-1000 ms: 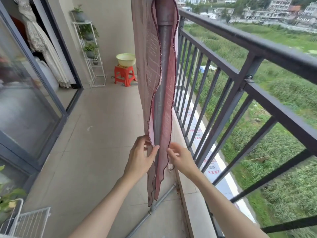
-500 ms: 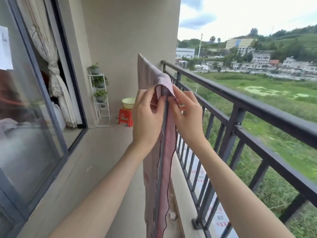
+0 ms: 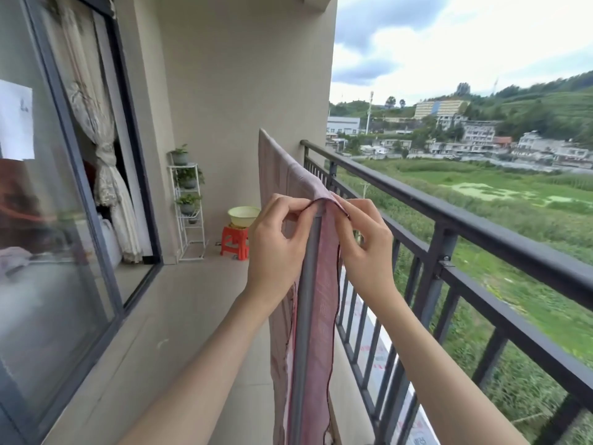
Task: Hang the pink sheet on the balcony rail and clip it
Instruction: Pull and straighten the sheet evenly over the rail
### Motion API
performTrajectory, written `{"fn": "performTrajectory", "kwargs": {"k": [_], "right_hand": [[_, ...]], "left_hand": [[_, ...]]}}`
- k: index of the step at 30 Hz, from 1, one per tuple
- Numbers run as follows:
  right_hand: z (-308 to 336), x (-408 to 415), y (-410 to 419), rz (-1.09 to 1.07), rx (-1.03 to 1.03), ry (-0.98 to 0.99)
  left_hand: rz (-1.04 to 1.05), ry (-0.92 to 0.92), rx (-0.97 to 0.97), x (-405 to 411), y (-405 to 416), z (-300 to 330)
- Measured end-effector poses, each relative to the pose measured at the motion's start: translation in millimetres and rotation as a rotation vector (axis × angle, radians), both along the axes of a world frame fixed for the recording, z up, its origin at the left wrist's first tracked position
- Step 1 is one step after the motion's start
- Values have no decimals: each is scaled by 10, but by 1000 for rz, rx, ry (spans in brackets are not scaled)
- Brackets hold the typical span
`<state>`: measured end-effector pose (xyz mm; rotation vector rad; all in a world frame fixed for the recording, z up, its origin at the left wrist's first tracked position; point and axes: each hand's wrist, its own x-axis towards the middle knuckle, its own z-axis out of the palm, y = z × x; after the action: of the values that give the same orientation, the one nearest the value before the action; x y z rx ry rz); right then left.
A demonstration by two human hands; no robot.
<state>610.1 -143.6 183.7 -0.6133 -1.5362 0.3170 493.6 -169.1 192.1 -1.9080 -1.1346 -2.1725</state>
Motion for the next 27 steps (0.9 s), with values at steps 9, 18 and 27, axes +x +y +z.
{"fn": "performTrajectory", "kwargs": {"k": [9, 18, 27], "right_hand": [[-121, 154, 36, -41, -4, -191], [-1024, 493, -274, -660, -256, -725], [-2024, -215, -1578, -1192, -838, -709]], "left_hand": [[13, 395, 42, -78, 76, -369], [-89, 806, 49, -89, 214, -1187], [-696, 1046, -53, -533, 133, -1940]]}}
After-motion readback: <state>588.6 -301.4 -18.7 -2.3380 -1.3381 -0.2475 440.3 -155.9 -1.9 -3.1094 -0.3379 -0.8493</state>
